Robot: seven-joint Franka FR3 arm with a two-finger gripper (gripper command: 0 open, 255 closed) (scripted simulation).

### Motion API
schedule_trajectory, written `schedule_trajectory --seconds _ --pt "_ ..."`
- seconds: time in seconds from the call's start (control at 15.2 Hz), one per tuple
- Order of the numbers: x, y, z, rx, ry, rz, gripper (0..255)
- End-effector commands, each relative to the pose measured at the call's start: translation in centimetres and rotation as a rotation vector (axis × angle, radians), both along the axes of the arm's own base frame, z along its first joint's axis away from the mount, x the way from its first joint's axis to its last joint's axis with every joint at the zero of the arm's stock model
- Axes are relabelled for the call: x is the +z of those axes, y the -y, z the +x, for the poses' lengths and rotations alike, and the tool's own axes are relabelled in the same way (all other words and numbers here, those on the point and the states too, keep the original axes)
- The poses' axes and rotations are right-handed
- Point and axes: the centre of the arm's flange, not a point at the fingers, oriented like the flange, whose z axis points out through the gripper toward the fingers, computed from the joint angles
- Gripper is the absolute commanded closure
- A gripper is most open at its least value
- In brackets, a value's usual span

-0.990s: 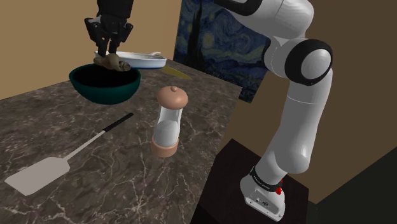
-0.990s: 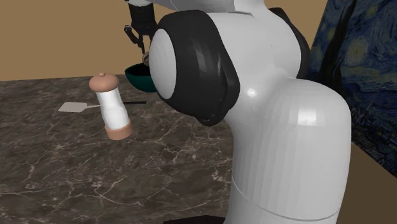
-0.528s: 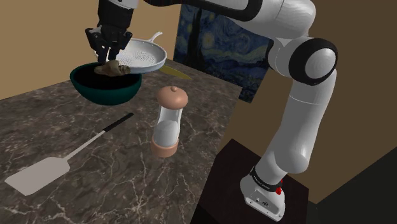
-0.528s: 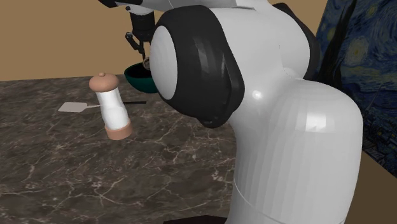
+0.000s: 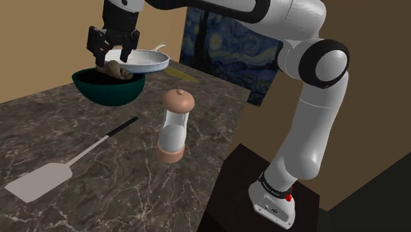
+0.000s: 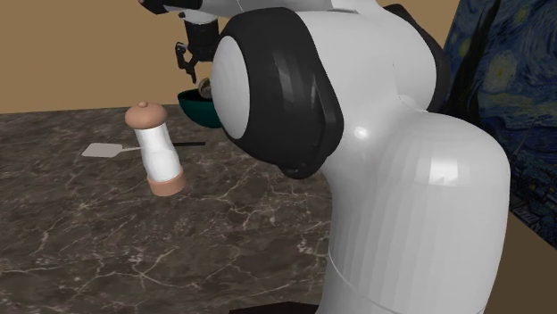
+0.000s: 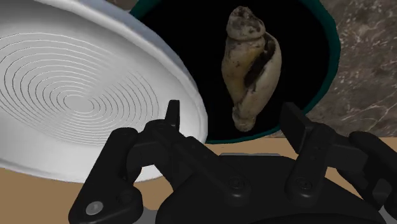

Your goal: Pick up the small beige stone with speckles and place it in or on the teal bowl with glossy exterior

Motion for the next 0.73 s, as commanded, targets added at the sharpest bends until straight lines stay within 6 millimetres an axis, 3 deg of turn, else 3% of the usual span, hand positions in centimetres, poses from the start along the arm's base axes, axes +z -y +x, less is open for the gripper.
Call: schedule_trajectory --seconds 0.0,0.13,0.4,0.66 --pt "-0.1 0.0 0.0 0.0 -0.002 -0.001 0" --pt "0.0 -0.2 0.0 0.0 -0.001 -0.001 0" --pt "4.8 0.3 -1.2 0.0 -0.001 -0.001 0" --pt "4.8 0.3 -1.2 0.0 -0.001 -0.001 0"
